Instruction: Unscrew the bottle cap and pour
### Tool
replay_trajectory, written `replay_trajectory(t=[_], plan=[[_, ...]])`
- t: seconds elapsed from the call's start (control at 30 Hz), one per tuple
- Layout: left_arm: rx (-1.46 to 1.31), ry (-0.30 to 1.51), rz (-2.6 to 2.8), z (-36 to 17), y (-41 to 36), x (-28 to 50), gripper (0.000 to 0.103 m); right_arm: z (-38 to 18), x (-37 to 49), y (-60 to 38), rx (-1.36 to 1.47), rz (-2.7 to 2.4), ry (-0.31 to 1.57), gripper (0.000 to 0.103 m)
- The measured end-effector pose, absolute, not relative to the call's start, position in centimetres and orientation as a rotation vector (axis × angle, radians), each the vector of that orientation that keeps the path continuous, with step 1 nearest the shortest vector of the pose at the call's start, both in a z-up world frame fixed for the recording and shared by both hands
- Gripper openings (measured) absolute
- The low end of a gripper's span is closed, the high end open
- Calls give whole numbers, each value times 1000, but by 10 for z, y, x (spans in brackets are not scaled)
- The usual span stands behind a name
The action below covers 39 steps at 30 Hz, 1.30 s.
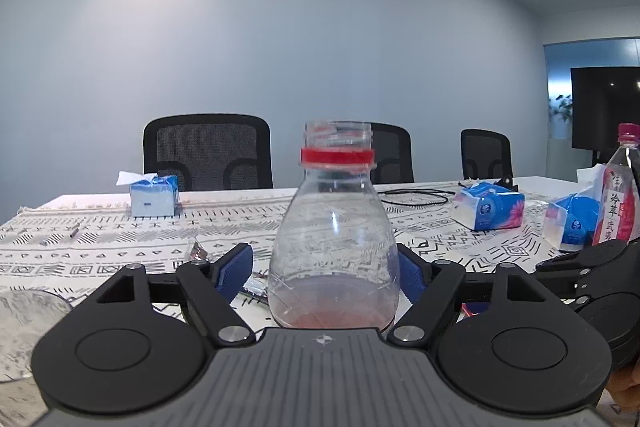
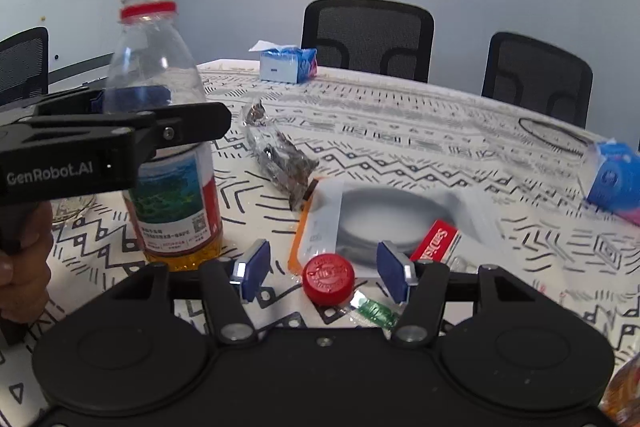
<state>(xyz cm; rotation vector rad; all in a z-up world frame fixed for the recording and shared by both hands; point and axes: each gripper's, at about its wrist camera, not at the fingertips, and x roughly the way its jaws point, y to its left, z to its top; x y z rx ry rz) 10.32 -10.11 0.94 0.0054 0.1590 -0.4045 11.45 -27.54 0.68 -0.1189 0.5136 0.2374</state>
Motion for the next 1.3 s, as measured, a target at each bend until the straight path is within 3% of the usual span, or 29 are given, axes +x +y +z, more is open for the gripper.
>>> replay_trajectory(t=[0.33, 0.53, 0.6, 1.3], plan=[[-7, 205, -327, 31, -72, 54, 85, 31, 77, -259, -30, 192, 462, 65], [-40, 218, -208, 53, -42, 24, 87, 50, 51, -239, 42, 186, 371, 74], [-61, 234, -155, 58, -29, 13, 98, 54, 45, -232, 68, 186, 365, 75], [-92, 298, -6, 67, 3, -24, 98, 68, 12, -193, 40, 187, 350, 83]])
